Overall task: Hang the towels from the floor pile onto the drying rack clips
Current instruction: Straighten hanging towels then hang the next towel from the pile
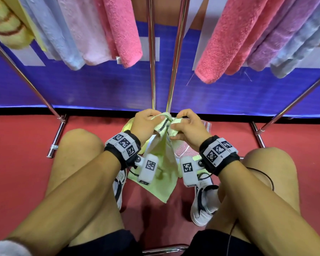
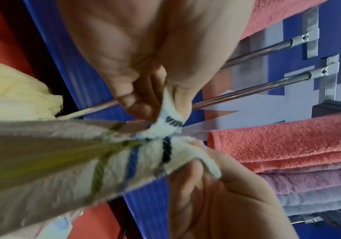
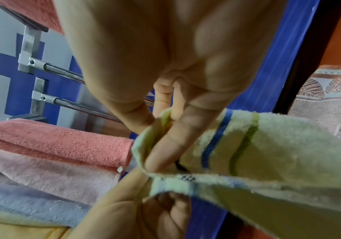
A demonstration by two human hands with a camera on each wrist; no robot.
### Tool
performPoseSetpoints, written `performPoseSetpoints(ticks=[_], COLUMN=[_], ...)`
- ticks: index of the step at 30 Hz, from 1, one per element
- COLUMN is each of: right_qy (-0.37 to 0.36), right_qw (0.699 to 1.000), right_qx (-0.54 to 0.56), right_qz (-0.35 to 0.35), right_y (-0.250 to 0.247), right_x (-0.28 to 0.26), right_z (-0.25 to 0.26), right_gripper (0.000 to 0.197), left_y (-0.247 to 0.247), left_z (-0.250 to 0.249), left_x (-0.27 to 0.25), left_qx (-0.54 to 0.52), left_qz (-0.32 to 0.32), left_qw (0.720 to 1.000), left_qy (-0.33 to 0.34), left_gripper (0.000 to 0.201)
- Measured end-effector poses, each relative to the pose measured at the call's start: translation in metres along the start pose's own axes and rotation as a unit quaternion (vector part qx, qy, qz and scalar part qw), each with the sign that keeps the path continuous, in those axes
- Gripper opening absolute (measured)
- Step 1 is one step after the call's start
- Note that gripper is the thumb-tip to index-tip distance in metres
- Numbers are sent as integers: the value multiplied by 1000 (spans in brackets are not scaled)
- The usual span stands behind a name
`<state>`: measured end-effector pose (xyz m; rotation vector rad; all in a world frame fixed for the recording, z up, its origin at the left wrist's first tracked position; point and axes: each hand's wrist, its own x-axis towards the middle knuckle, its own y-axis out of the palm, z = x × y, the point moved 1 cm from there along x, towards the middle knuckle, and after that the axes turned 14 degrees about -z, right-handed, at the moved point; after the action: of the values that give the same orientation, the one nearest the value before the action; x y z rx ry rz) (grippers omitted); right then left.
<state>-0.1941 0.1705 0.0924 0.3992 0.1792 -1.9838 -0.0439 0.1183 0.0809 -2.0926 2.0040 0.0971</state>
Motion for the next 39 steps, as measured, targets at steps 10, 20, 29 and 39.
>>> performPoseSetpoints(ticks=[10,20,29,39], right_qy=[-60,-241,-251,-225], right_qw=[998,957,944,945], right_qx=[35,-150,-208,-232], right_qz=[4,-58,-44,-45], right_y=[2,6,-1,-4], right_x=[-3,5,9,15], right_z=[0,-3,-4,-9], right_gripper=[35,25,24,35], left_y=[1,1,-2,-7], left_z=[-7,-8,-7,0], left_x=[-14,-18,-14,-7], left_qx=[-59,-25,33,94], left_qz=[61,84,82,124], left_qw=[996,996,990,976], left_qy=[-9,30,108,153], left_gripper=[13,16,26,28])
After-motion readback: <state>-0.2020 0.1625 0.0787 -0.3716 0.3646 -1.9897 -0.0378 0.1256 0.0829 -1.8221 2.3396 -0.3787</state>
